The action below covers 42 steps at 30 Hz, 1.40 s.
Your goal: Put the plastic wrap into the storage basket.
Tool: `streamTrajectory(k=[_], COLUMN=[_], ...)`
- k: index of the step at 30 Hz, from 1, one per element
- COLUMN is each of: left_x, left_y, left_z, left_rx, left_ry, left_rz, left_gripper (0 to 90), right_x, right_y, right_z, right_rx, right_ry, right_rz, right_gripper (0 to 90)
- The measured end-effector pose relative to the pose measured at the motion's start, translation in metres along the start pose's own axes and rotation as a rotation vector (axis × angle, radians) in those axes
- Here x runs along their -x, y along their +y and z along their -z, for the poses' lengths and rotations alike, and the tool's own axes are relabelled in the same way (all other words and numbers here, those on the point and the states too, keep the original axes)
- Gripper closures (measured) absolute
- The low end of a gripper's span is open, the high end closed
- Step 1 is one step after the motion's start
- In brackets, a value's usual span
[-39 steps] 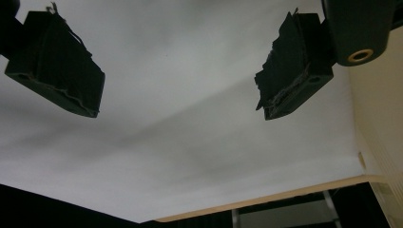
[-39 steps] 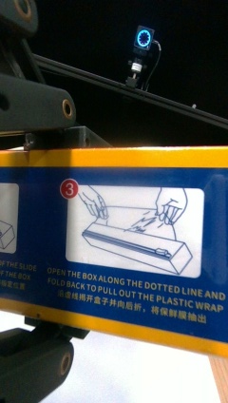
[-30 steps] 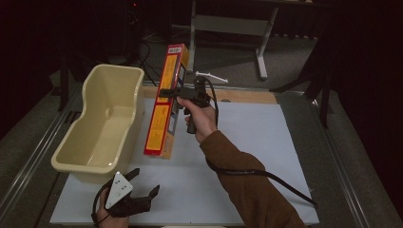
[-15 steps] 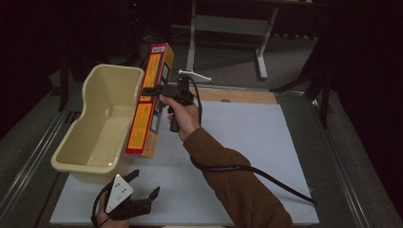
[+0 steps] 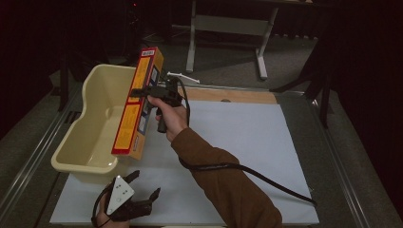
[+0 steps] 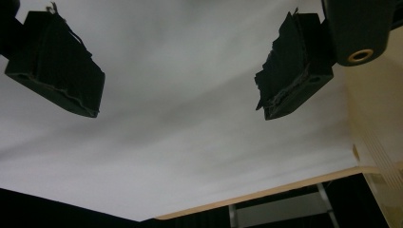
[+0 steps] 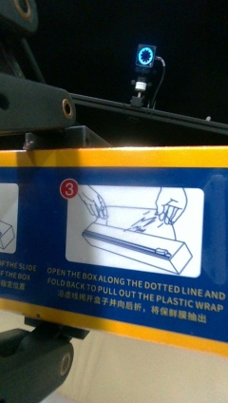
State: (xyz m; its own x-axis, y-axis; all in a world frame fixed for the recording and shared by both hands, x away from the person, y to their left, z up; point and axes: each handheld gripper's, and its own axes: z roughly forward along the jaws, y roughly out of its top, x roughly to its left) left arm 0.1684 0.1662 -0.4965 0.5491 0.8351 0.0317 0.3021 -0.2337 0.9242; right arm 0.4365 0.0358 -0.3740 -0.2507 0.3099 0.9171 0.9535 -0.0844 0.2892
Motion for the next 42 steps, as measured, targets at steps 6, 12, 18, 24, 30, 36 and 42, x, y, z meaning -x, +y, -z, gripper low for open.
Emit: streamTrajectory(k=[6,12,18,24,30,36,42], left_x=[-0.001,-0.001,-0.001,-0.002,-0.002,-0.003,-0.003], left_y=[0.0,0.0,0.0,0.0,-0.001,-0.001,-0.001], left_z=[0.0,0.0,0.0,0.001,0.001,0.002,0.002], left_rx=[0.003,0.005,0.005,0.007,0.014,0.015,0.017], left_ry=[0.0,0.0,-0.001,-0.002,-0.004,-0.001,-0.001], left_rz=[0.001,0.005,0.005,0.008,0.012,0.014,0.016], left_gripper=[15.2,15.3,15.3,15.2,15.3,15.3,15.3], right_x=[-0.002,-0.005,-0.005,-0.005,-0.005,-0.004,-0.002], right_y=[-0.003,-0.006,-0.01,-0.012,-0.014,-0.016,-0.018], right_z=[-0.011,-0.02,-0.029,-0.038,-0.048,-0.058,-0.065], right_rx=[-0.014,-0.01,-0.02,-0.032,-0.048,-0.057,-0.058], right_ry=[-0.002,-0.001,0.001,-0.013,-0.028,-0.044,-0.055], right_rz=[-0.003,-0.011,-0.021,-0.038,-0.045,-0.066,-0.077], right_gripper=[39.5,39.4,39.4,39.4,39.4,39.3,39.0])
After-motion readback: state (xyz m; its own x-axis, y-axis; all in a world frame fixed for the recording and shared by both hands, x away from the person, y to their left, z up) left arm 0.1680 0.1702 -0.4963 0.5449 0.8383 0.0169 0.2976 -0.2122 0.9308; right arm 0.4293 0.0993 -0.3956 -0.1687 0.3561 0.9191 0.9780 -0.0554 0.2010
